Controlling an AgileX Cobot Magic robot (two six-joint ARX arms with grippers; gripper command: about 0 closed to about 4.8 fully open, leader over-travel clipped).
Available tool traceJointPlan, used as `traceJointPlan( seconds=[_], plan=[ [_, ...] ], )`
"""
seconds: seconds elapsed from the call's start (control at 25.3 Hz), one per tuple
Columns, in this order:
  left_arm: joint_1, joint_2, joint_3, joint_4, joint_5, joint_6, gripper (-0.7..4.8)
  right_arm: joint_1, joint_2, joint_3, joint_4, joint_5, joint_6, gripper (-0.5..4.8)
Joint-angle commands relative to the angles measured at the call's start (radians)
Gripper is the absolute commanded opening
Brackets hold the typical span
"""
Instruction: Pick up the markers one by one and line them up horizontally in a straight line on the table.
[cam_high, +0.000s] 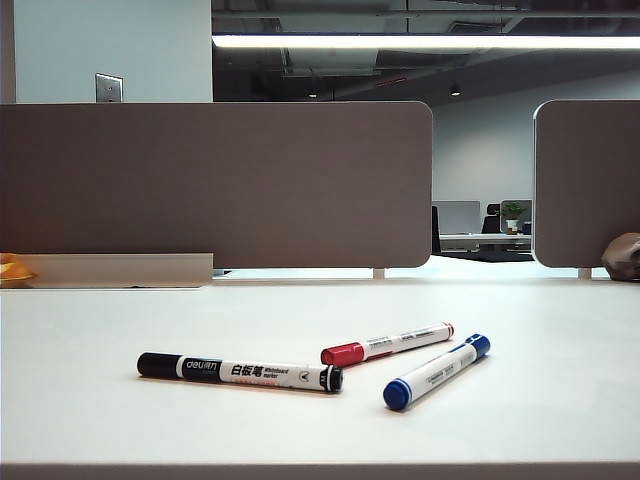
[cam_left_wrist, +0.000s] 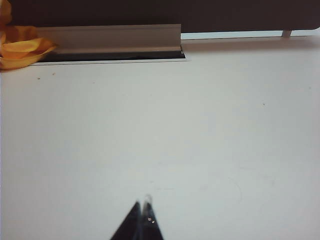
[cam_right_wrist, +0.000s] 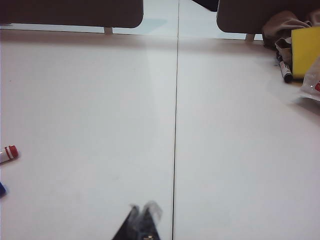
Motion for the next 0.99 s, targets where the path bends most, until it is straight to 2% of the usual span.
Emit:
traceJointPlan(
  seconds=[0.04, 0.32, 0.47, 0.67, 0.75, 0.87, 0.99],
  plan=[
    [0.001, 0.001, 0.002, 0.013, 0.001, -0.003, -0.05, -0.001, 0.000, -0.007, 0.017, -0.002, 0.000, -0.06],
    [0.001, 0.001, 0.002, 0.016, 0.010, -0.015, -0.05, -0.001, 0.000, -0.007, 0.018, -0.006, 0.000, -0.06],
    [0.001, 0.001, 0.003, 0.044, 0.019, -0.115, -0.06, -0.001, 0.000, -0.007, 0.018, -0.006, 0.000, -0.06],
    [0.001, 0.001, 0.013, 0.131, 0.027, -0.187, -0.06, 0.000, 0.000, -0.007, 0.029, -0.013, 0.013, -0.06],
    [0.001, 0.001, 0.044, 0.153, 0.026, -0.205, -0.06, 0.000, 0.000, -0.007, 0.025, -0.085, 0.066, -0.06],
    [0.001, 0.001, 0.082, 0.152, 0.027, -0.257, -0.06, 0.000, 0.000, -0.007, 0.036, -0.095, 0.138, -0.06],
    [0.001, 0.001, 0.141, 0.134, 0.030, -0.348, -0.06, 0.000, 0.000, -0.005, 0.100, -0.104, 0.333, -0.06]
  ],
)
